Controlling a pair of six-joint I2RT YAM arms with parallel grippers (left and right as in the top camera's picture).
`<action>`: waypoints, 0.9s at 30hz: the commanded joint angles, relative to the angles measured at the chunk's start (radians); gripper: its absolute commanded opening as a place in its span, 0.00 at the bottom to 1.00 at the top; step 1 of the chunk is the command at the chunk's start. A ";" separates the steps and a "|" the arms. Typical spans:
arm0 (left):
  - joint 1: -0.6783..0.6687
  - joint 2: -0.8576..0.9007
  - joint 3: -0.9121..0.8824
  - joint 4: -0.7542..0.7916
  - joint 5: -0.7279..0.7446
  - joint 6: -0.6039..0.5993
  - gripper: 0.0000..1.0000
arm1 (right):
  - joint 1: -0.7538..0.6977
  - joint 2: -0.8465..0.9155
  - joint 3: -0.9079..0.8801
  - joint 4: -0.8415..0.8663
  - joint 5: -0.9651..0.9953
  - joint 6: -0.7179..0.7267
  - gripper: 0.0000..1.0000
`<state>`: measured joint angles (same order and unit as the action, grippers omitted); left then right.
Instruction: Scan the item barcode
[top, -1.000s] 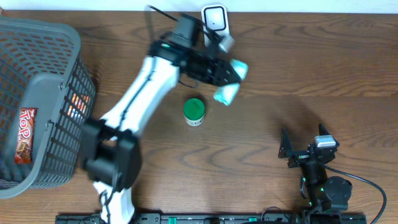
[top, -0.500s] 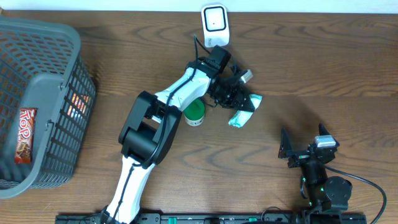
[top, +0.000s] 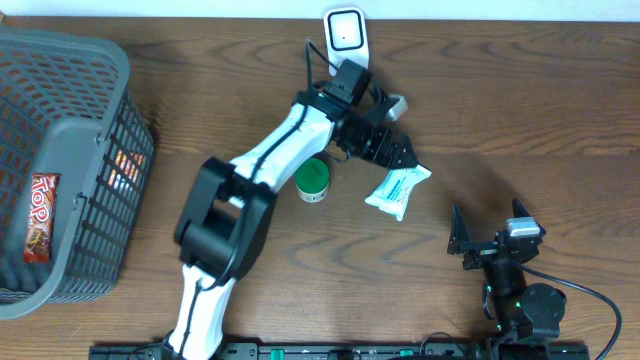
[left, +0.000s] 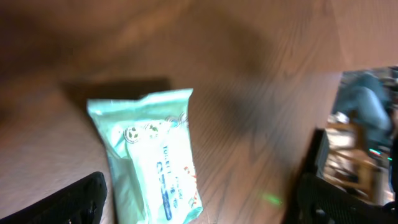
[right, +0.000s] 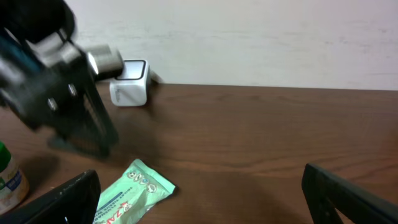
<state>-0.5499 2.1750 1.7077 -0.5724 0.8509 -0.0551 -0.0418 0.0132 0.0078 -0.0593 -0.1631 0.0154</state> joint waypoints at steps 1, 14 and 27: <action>0.005 -0.158 0.010 0.002 -0.197 0.022 0.98 | 0.006 0.002 -0.002 -0.003 0.001 0.014 0.99; 0.301 -0.745 0.010 -0.119 -0.920 0.040 0.98 | 0.006 0.002 -0.002 -0.003 0.001 0.014 0.99; 1.102 -0.825 0.009 -0.372 -0.778 -0.323 0.98 | 0.006 0.002 -0.002 -0.003 0.002 0.014 0.99</action>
<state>0.4877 1.3293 1.7134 -0.9276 0.0055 -0.2985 -0.0418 0.0132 0.0078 -0.0589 -0.1631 0.0158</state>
